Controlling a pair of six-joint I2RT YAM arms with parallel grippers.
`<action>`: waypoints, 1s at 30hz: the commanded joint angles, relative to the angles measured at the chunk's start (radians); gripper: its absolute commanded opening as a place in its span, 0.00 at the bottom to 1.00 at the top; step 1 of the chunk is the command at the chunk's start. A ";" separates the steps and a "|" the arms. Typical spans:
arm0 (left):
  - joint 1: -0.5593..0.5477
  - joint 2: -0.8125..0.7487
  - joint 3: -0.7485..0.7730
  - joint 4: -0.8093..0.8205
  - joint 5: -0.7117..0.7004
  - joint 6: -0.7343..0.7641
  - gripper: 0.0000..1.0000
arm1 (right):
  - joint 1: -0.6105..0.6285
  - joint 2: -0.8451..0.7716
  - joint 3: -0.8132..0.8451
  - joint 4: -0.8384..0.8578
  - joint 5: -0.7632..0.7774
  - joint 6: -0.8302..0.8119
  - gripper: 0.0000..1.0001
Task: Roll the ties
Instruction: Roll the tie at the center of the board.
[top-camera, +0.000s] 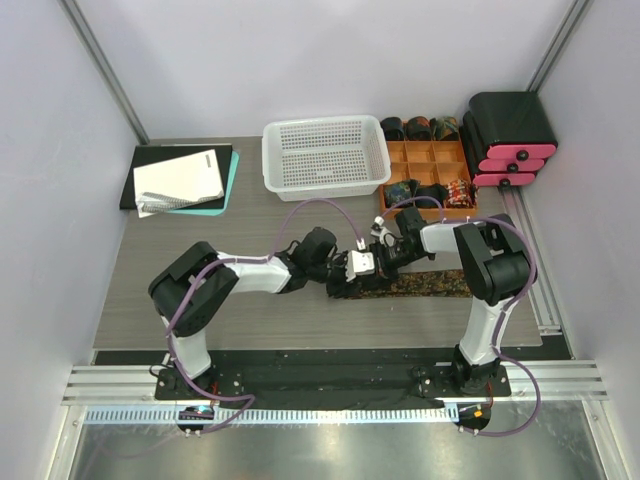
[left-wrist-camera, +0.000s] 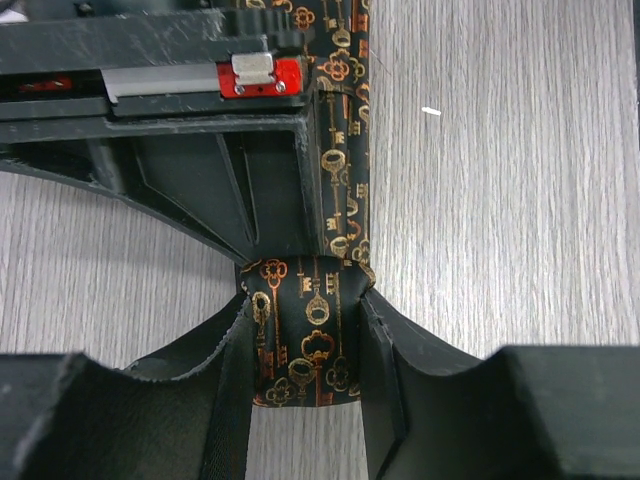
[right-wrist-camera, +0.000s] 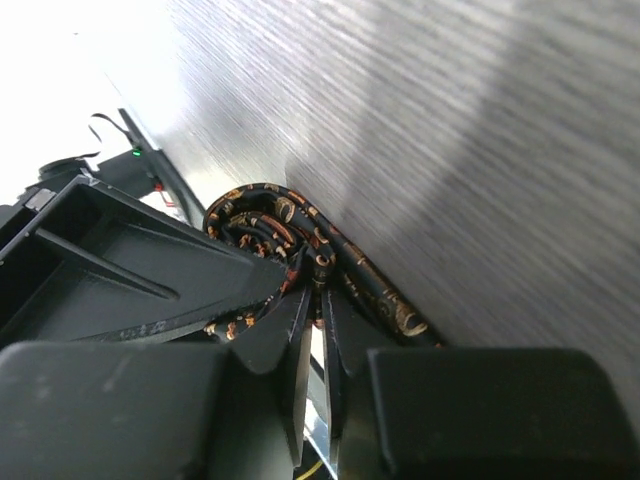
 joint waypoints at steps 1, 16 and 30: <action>-0.023 0.056 -0.064 -0.176 -0.067 0.026 0.27 | -0.002 -0.081 0.073 -0.144 0.024 -0.111 0.19; -0.023 0.108 -0.041 -0.264 -0.113 0.063 0.24 | -0.055 -0.165 0.165 -0.377 0.003 -0.241 0.40; -0.013 0.115 0.002 -0.296 -0.090 0.063 0.29 | -0.021 -0.055 0.136 -0.271 0.055 -0.250 0.36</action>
